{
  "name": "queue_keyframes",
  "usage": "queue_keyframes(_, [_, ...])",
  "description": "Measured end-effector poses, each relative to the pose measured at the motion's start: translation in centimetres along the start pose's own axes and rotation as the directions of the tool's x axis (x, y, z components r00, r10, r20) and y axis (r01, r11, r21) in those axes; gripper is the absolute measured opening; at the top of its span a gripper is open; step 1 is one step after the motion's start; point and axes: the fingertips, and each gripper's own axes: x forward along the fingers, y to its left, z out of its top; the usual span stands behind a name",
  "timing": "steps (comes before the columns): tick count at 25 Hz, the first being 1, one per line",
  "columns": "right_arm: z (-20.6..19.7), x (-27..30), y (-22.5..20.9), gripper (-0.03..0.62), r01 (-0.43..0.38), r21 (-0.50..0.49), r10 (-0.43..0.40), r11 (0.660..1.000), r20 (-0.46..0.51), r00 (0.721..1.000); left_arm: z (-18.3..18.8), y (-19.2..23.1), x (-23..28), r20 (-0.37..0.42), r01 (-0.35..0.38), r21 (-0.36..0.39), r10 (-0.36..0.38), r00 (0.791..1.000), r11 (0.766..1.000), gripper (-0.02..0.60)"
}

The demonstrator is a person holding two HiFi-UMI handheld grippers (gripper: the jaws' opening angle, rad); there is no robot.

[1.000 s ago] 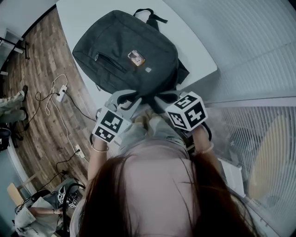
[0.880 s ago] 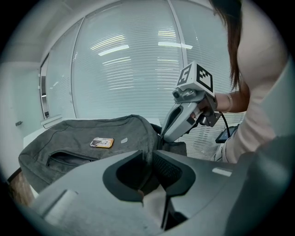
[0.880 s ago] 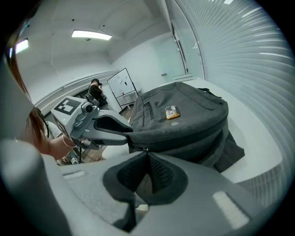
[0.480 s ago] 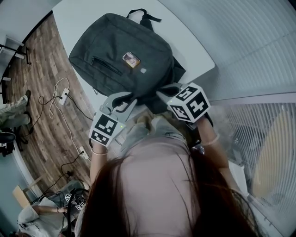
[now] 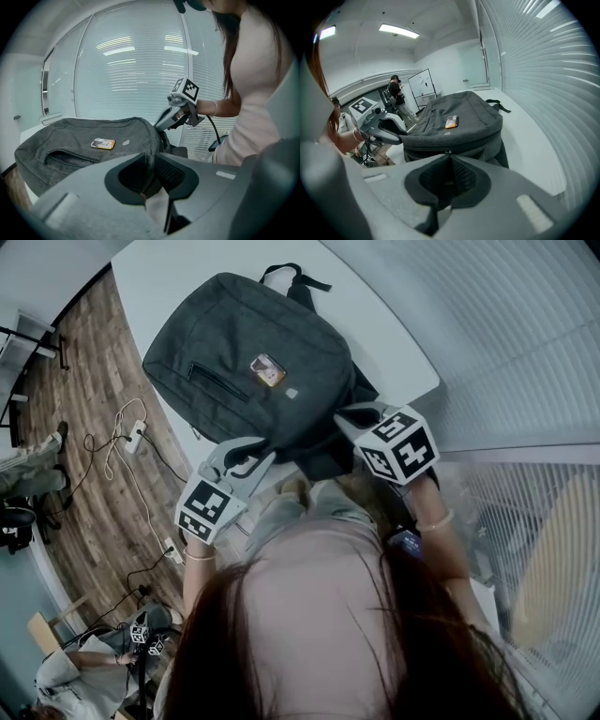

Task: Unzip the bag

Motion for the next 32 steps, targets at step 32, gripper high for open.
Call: queue_keyframes(32, [0.9, -0.2, -4.6, 0.008, 0.187, -0.158, -0.180, 0.970, 0.058, 0.982, -0.5, 0.2, -0.4, 0.014, 0.036, -0.019, -0.036, 0.999, 0.999, 0.072])
